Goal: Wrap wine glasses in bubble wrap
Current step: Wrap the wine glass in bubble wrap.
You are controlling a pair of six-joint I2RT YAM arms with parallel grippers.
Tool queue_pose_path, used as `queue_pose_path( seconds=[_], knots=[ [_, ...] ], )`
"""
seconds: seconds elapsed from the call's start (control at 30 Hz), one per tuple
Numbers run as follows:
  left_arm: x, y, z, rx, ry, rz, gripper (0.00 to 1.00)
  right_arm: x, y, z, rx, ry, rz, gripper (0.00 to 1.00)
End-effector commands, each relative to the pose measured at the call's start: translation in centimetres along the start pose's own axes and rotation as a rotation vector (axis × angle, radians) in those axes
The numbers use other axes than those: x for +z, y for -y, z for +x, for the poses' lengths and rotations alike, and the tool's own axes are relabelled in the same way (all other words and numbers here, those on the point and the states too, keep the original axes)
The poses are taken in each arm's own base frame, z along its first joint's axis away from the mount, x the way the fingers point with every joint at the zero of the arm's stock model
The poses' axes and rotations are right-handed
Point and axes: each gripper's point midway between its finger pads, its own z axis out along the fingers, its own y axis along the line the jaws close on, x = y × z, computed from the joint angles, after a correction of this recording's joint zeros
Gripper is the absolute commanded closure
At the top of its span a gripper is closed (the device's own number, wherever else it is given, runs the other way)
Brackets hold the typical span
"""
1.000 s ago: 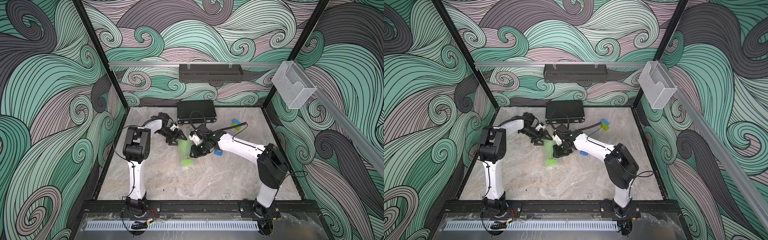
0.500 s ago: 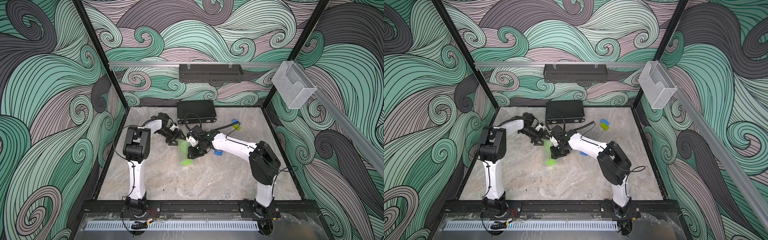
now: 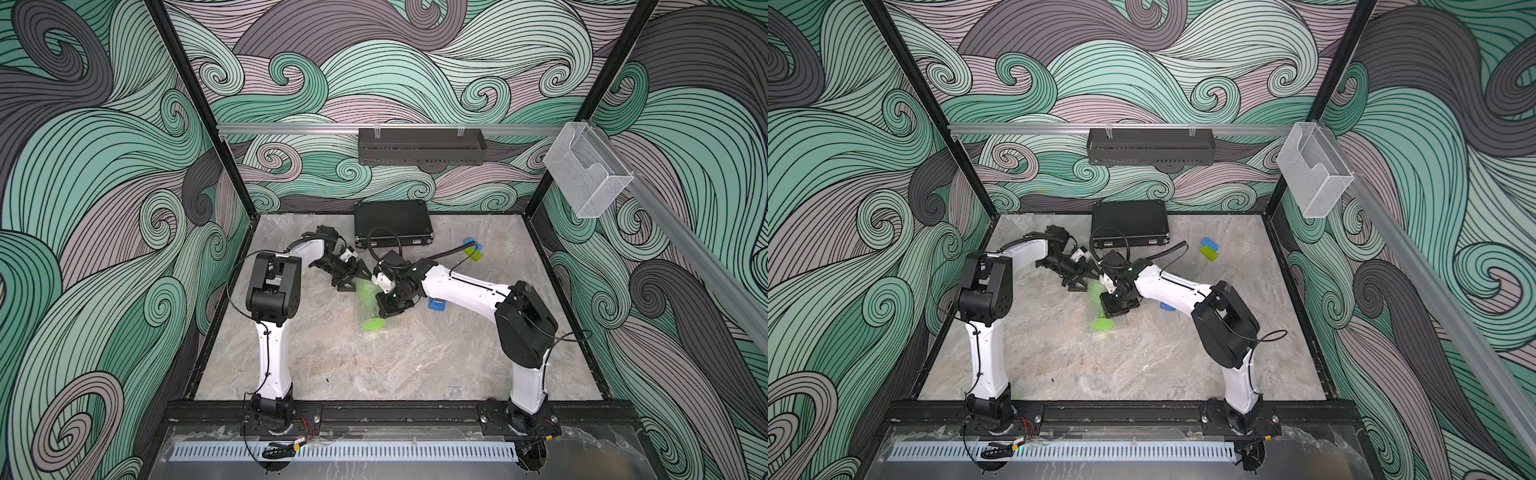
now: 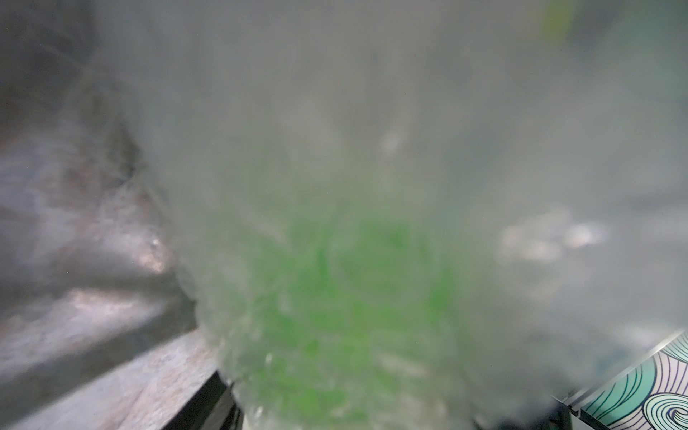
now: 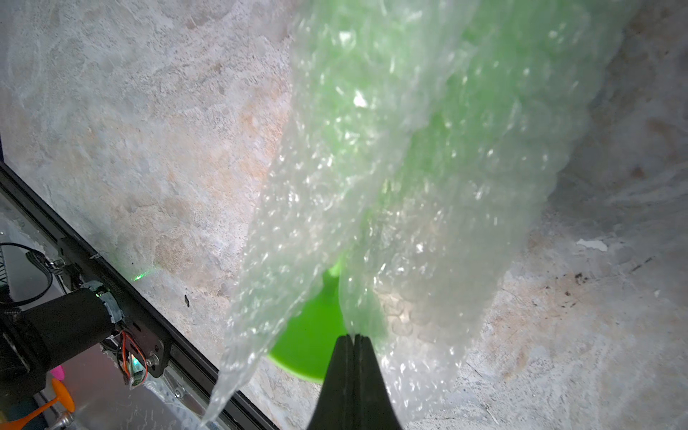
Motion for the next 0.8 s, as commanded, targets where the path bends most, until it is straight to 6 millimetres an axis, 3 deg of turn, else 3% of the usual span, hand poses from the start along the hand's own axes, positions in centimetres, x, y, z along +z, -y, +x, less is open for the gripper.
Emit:
queue_pose_path(
  seconds=[0.0, 0.43, 0.77],
  knots=[
    [2.1, -5.3, 1.2, -0.097, -0.051, -0.173, 0.27, -1.8, -1.4, -0.3, -0.010, 0.016, -0.034, 1.00],
    [2.3, -5.2, 1.6, -0.108, -0.040, -0.159, 0.26, -2.8, -4.6, -1.4, 0.046, 0.015, -0.184, 1.00],
    [2.5, -5.2, 1.7, -0.100, -0.035, -0.149, 0.24, -1.1, -5.3, -1.3, 0.104, -0.012, -0.246, 1.00]
  ],
)
